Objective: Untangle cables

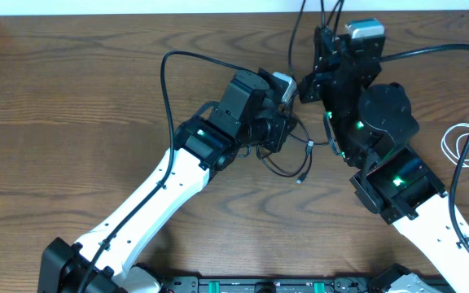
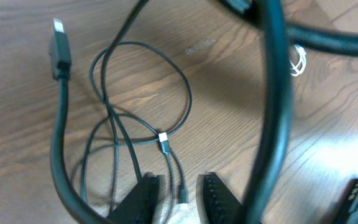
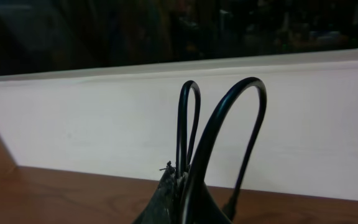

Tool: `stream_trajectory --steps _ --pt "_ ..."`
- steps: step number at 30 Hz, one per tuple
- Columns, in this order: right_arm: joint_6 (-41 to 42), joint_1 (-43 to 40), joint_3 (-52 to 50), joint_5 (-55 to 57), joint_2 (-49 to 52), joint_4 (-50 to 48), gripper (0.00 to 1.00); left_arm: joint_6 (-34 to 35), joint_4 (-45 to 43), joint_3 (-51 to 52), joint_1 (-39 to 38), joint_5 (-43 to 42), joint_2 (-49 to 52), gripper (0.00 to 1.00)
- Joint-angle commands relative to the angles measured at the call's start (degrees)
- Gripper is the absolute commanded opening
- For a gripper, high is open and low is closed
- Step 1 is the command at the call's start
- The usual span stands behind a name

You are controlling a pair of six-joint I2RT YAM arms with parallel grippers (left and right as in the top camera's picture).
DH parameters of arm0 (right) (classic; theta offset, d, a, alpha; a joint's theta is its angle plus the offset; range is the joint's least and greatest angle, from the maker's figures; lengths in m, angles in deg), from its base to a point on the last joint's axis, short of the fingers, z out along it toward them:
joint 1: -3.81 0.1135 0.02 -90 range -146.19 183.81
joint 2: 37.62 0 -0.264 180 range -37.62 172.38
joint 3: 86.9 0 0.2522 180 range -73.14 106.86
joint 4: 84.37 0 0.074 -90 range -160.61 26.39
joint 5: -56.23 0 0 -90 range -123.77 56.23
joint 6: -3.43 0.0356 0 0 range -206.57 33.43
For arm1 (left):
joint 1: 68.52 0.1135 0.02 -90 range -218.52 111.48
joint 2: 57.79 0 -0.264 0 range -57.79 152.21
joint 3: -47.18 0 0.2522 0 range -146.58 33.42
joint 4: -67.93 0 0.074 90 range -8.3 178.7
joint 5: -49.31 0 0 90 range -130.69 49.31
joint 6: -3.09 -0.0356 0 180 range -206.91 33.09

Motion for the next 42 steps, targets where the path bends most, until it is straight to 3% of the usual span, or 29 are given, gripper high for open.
stream_trajectory --steps 1,8,22,30,42 --pt "1.36 -1.16 0.50 -2.82 -0.48 -0.33 0.01 -0.31 -0.24 0.94 0.04 1.64 0.52 0.11" --pt "1.36 -5.99 0.50 -2.80 -0.46 3.15 0.01 -0.48 0.33 3.37 0.17 1.92 0.52 0.08" --pt "3.67 -22.03 0.48 -2.86 0.83 25.53 0.01 -0.42 9.77 3.41 1.11 17.29 0.52 0.08" --pt "3.93 -22.80 0.48 -6.23 5.60 32.09 0.01 3.08 10.36 3.41 6.05 25.90 0.52 0.08" --pt "3.96 -22.45 0.48 -21.07 20.28 31.52 0.01 6.40 9.97 3.41 19.32 26.25 0.55 0.08"
